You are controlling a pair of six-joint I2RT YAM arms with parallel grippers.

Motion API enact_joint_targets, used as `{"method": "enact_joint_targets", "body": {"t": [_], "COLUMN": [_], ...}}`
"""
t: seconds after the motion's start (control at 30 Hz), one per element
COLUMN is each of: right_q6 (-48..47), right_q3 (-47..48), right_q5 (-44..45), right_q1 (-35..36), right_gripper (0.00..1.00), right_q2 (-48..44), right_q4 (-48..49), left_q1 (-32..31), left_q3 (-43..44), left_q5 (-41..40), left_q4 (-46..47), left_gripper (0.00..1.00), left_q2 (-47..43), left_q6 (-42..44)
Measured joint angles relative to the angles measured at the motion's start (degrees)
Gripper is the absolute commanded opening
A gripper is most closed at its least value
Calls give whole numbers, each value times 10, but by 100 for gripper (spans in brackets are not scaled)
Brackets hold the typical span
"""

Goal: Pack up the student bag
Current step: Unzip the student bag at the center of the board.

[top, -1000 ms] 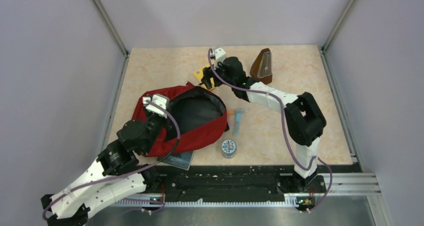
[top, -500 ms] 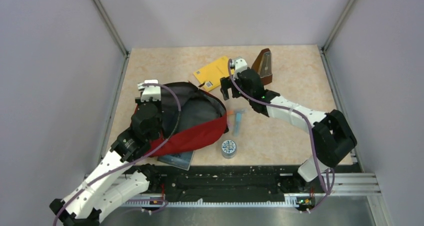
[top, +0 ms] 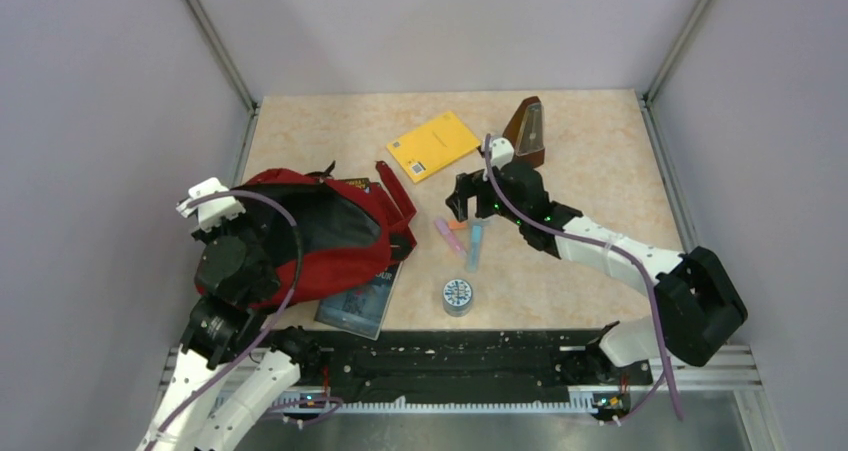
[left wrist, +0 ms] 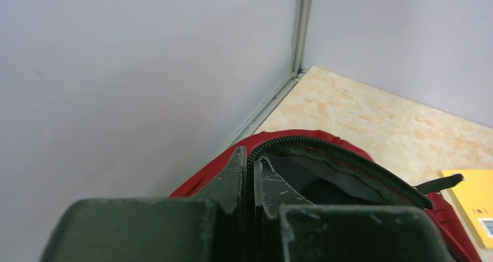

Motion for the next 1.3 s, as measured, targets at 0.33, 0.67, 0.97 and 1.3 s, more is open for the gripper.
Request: {"method": "enact_joint_targets", "body": {"t": [0.33, 0.67, 0.97, 1.3], "right_q6": [92, 59, 58, -3], "right_q3": [-82, -103, -95, 54], "right_q5": [-96, -182, -210, -18], "right_q1": [5, 160, 245, 246], "right_gripper": [84, 73, 65, 65], "right_q2": [-24, 35, 196, 299], "right_q4": [95, 224, 345, 277], "left_q1": [2, 5, 6, 7], "left_q3": [-26, -44, -49, -56], "left_q5": [-61, -26, 29, 52], "left_q4": [52, 54, 37, 30], "left_gripper": [0, 0, 0, 0], "left_q2": [2, 16, 46, 20], "left_q6": [49, 16, -18, -26]}}
